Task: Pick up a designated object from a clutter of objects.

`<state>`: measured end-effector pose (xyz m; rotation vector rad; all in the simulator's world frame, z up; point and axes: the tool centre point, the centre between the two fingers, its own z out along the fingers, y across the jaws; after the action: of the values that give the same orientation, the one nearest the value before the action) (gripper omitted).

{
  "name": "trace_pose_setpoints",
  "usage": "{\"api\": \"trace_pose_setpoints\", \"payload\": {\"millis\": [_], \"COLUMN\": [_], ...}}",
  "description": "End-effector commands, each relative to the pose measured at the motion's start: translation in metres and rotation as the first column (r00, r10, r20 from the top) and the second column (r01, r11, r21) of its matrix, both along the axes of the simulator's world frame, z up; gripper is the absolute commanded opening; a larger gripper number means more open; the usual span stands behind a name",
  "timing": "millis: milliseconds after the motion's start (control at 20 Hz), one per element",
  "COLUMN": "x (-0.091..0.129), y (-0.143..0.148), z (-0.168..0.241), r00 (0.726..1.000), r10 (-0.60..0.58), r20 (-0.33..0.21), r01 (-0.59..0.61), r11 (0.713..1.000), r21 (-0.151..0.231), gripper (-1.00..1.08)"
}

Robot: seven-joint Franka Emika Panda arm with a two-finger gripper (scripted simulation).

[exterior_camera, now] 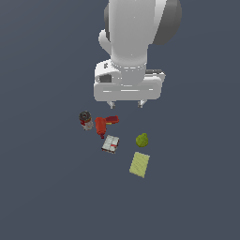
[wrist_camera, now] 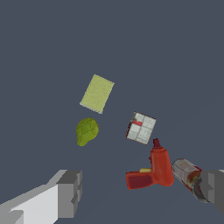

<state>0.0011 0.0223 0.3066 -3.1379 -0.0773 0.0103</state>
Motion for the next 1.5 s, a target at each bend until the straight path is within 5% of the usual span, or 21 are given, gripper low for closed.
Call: {"api": "trace_pose_setpoints", "payload": {"millis": [0,550,1000,1250,1450], "x": [0.000,0.003,-0.006,-0.018,-0.035], "y": [0.000,0.014,0.009,0.003,-0.005], "z": [0.000,0.006,-0.031,-0.070,-0.108], "r00": [1.000,1.000,0.993,0.963,0.907], "r10": [0.000,0.009,-0.122,-0.267,-0.416], "r20": [0.000,0.021,0.001,-0.026,-0.058], "r01": [0.000,-0.009,0.122,0.268,0.420], "r11": [1.000,1.000,0.992,0.961,0.904], "r21": [0.000,0.001,0.036,0.064,0.079], "gripper": [1.08,1.08,1.08,1.08,1.08]}}
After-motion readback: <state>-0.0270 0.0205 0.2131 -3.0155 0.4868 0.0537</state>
